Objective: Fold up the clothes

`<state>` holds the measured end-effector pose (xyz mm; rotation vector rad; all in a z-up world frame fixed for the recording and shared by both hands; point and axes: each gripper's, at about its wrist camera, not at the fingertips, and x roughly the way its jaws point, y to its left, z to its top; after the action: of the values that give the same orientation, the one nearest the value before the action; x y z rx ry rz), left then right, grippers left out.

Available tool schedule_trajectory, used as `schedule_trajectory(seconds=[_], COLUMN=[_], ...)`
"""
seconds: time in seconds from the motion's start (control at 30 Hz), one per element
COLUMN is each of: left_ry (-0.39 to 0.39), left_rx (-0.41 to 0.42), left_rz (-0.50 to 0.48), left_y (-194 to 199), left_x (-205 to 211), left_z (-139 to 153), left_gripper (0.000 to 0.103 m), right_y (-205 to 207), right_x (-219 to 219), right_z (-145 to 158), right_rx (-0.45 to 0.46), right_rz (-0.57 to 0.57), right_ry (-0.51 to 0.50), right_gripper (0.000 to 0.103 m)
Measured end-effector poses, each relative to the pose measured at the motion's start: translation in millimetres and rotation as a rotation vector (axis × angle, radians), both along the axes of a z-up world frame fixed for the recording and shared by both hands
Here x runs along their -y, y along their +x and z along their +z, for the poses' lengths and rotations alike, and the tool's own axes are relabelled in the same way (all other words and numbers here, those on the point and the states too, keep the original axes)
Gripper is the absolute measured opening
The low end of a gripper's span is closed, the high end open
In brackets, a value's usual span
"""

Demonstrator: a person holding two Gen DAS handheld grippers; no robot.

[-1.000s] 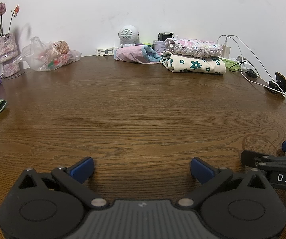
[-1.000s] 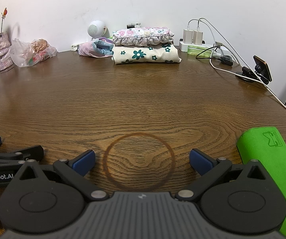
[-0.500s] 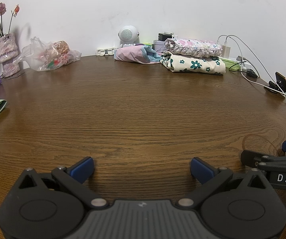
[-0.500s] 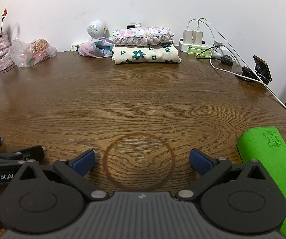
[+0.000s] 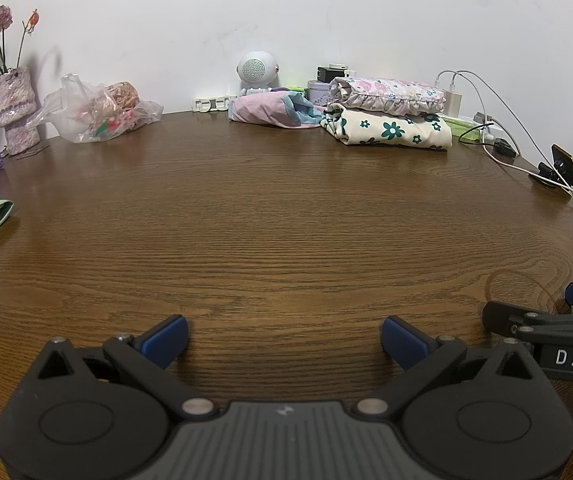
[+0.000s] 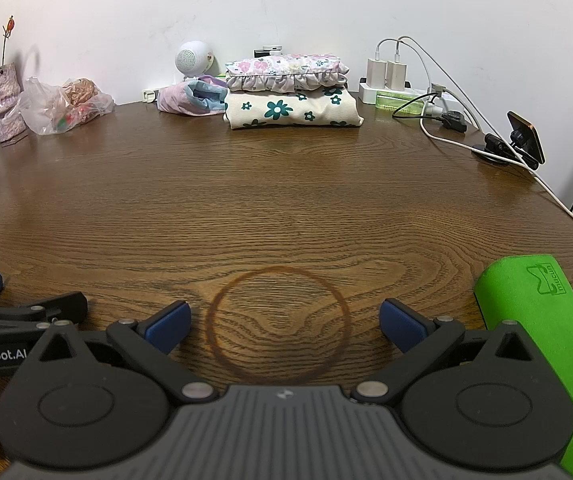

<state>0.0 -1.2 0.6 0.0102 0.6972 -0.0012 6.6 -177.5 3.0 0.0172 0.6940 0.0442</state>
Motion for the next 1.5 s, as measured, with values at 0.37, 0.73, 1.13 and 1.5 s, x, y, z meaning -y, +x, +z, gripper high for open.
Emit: schedule_trajectory(seconds=[0.37, 0.73, 1.13, 1.5], left_ry=[0.0, 0.0, 0.0, -0.001], left_rx=[0.0, -0.001, -0.001, -0.001], left_rz=[-0.001, -0.001, -0.001, 0.0], left_y=[-2.2, -2.4, -2.7, -2.8], left_x=[0.7, 2.2, 6.6, 8.8], left_z=[-3.1, -3.4, -6.0, -7.3], left_gripper=[0.103, 0.103, 0.103, 0.103], right_y=[0.1, -0.1, -0.1, -0.2], right_x=[0.5, 0.2, 0.7, 0.4], right_z=[-0.9, -0.9, -1.3, -1.2], right_rx=[0.0, 0.0, 0.0, 0.0], right_rz=[0.0, 0.0, 0.001, 0.001], right_ry=[0.0, -0.001, -0.001, -0.001], right_gripper=[0.102, 0.102, 0.102, 0.102])
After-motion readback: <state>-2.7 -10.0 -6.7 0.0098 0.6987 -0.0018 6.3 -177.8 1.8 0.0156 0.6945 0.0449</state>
